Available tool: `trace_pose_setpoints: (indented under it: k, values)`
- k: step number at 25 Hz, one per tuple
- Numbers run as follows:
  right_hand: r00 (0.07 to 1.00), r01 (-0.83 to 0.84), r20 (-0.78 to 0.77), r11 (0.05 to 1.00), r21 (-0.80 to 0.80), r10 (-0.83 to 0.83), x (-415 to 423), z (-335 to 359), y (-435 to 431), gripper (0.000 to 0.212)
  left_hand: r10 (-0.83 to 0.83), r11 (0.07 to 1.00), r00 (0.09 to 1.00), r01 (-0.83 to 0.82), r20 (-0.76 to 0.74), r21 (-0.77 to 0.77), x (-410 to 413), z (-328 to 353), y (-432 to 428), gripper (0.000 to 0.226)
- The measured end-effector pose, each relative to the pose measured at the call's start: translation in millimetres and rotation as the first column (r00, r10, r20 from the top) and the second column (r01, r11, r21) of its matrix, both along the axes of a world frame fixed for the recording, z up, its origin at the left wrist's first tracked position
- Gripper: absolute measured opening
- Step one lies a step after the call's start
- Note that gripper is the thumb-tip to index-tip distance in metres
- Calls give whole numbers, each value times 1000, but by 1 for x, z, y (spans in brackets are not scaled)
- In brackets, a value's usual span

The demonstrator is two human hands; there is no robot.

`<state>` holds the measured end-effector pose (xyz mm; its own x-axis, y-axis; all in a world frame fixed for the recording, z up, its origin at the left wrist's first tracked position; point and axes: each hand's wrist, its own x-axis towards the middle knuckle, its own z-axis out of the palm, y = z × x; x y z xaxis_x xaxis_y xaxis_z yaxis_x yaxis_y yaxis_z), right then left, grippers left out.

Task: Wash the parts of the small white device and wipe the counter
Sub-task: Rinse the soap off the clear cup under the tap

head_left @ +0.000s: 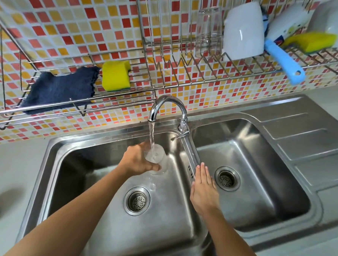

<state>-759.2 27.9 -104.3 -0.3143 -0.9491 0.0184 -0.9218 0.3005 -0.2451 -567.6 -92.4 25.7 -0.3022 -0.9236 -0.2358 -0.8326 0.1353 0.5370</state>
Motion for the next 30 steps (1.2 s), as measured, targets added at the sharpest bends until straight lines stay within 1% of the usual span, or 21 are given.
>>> trace_pose_setpoints:
  k: [4, 7, 10, 14, 17, 19, 20, 21, 23, 24, 25, 26, 27, 28, 30]
  values:
    - [1000, -18, 21, 1000, 3, 18, -1, 0, 0, 57, 12, 1000, 1000, -12, -7, 9, 2, 0, 1, 77]
    - [1000, -21, 8, 1000, 14, 20, -2, 0, -2, 57, -2, 1000, 999, 2, 38, -5, 2, -1, 0, 75]
    - [1000, -24, 1, 1000, 18, 24, -1, 0, 0, 57, 9, 1000, 1000, -9, 16, -6, 3, -1, 0, 77]
    - [999, -23, 38, 1000, 21, 22, -2, -1, 2, 58, 25, 1000, 1000, -25, 16, -10, 0, -3, 2, 79]
    - [999, -19, 47, 999, 40, 18, -3, -3, -1, 59, 40, 999, 999, -40, -15, 3, -1, -5, 3, 78]
    - [997, -49, 62, 998, 25, 47, -4, -4, 2, 59, 58, 998, 998, -58, -33, 8, 0, -6, 5, 81]
    - [995, -54, 87, 998, -15, 55, -5, -2, 3, 58, 69, 998, 997, -69, -44, 7, 1, -7, 6, 83]
    - [987, -44, 152, 998, -49, 51, -7, 3, 1, 56, 79, 997, 995, -79, -57, 4, 3, -8, 6, 84]
    - [947, 21, 322, 994, -108, 15, -16, 19, -12, 49, 82, 997, 994, -82, -71, 5, 7, -9, 6, 84]
    - [935, 53, 355, 984, -170, 11, -20, 29, -26, 45, 82, 997, 994, -82, -78, 5, 8, -10, 5, 85]
    - [936, 45, 349, 973, -224, 38, -23, 39, -44, 43, 86, 996, 993, -86, -86, 6, 9, -11, 5, 86]
    - [944, -10, 315, 968, -253, 92, -23, 50, -64, 43, 97, 995, 991, -96, -90, 9, 10, -11, 5, 88]
    - [956, -106, 242, 965, -239, 165, -22, 59, -86, 46, 106, 994, 990, -106, -89, 7, 11, -11, 5, 90]
    - [957, -215, 152, 957, -193, 246, -18, 67, -107, 51, 112, 994, 990, -113, -84, 3, 11, -11, 5, 91]
    - [929, -369, -32, 929, -3, 369, -9, 78, -139, 63, 113, 993, 990, -114, -80, -11, 12, -11, 7, 90]
